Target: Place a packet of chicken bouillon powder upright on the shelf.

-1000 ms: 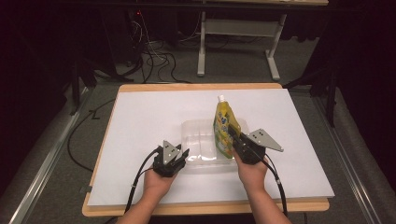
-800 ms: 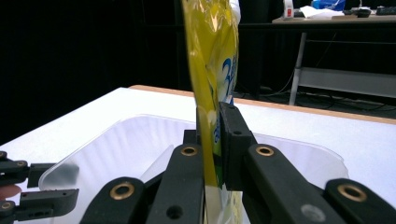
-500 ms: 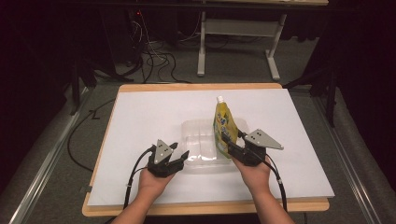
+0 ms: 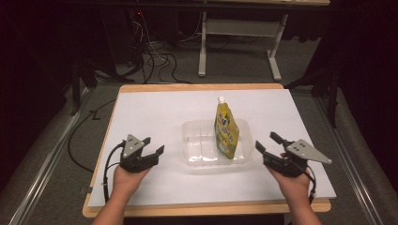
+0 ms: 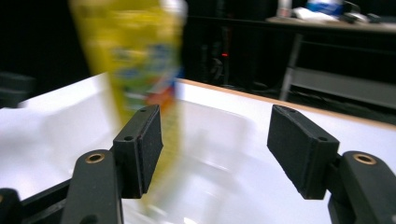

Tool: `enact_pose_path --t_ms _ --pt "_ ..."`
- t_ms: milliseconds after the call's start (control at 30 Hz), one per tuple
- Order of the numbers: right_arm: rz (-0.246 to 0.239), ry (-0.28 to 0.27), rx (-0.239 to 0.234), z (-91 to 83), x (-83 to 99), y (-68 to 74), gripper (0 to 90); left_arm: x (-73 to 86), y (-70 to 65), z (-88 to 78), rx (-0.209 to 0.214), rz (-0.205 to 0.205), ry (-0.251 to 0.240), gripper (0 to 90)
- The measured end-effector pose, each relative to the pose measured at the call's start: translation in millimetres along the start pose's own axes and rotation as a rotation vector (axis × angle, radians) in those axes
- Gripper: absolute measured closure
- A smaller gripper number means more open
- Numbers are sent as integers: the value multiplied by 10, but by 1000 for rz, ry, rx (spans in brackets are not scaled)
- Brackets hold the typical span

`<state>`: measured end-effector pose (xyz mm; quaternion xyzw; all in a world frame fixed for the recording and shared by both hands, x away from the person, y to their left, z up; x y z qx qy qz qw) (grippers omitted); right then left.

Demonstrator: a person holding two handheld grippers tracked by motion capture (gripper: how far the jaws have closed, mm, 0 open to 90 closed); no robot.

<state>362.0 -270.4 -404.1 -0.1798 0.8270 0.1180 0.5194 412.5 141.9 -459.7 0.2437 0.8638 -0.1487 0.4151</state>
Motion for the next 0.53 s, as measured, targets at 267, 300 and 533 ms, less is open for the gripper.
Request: enact_pose_path --t_ms 267,300,533 --pt "159 115 150 30 620 -796 383 175 223 4 -22 -82 20 372" --pt "169 142 154 72 684 -834 387 168 205 10 -20 -77 17 371" --pt "161 145 158 95 682 -814 398 139 111 16 -7 -32 22 366"
Point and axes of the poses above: each handheld gripper's, and its own axes: z roughly forward along the jaws, x roughly out of its underside, y roughly to its left, the point moved 7 cm from there along z, roughly forward along the jaws, and after that the axes turned 12 degrees about y, right-handed, at the moved point
